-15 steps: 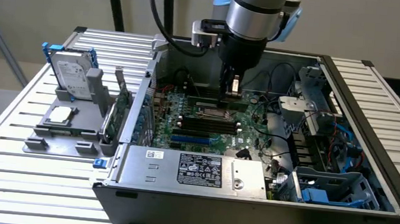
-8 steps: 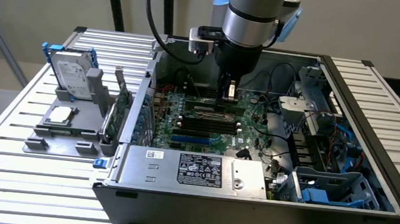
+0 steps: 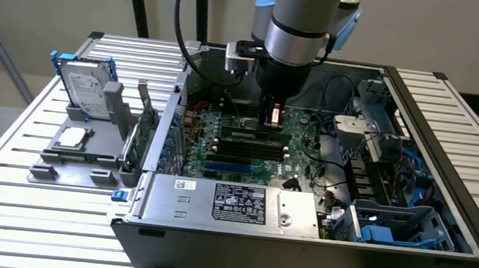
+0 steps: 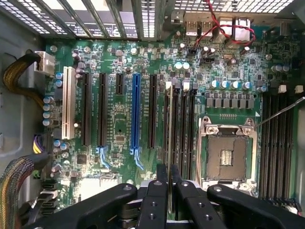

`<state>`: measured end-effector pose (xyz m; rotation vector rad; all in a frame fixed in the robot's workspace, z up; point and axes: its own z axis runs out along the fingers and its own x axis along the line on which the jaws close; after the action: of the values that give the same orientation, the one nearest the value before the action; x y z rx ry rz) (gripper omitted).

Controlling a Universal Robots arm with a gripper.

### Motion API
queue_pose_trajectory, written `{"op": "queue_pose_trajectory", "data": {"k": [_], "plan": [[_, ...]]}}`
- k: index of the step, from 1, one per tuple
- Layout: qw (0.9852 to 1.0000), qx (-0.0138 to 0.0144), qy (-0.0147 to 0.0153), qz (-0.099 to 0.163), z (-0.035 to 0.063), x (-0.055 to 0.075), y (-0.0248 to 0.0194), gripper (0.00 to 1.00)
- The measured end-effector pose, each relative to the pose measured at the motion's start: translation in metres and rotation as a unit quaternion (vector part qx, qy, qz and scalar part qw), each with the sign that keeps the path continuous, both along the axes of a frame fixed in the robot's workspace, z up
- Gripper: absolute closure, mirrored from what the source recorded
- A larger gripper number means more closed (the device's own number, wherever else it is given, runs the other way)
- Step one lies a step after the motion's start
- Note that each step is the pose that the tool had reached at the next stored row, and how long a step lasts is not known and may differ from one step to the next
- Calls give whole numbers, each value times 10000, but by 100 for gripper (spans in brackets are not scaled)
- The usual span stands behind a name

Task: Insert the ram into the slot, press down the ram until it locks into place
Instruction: 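Insert the ram into the slot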

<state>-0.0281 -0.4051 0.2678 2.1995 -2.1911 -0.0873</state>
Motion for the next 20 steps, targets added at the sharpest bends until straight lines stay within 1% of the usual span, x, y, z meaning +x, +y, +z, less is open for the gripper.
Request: {"op": "queue_pose_trajectory", "data": {"k": [17, 20], "plan": [[10000, 1, 0, -2, -309, -3, 0, 87], [10000, -1, 0, -2, -326, -10, 2, 87]]}}
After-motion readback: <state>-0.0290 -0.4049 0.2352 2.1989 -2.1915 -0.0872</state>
